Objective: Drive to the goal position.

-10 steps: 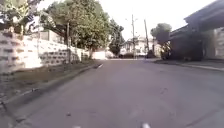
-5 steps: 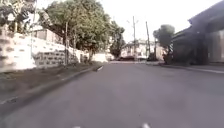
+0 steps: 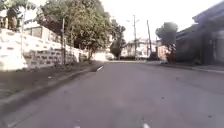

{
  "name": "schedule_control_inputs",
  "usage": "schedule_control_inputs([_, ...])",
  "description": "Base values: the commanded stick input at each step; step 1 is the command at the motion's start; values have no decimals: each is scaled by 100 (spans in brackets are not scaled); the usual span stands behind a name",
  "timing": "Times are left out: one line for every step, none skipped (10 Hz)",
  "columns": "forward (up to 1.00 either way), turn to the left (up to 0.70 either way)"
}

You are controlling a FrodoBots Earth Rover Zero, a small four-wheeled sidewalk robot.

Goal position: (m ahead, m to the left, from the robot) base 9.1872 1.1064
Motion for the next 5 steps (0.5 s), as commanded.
schedule_control_inputs([100, 0])
schedule_control_inputs([100, 0])
schedule_control_inputs([100, 0])
schedule_control_inputs([100, 0])
schedule_control_inputs([100, 0])
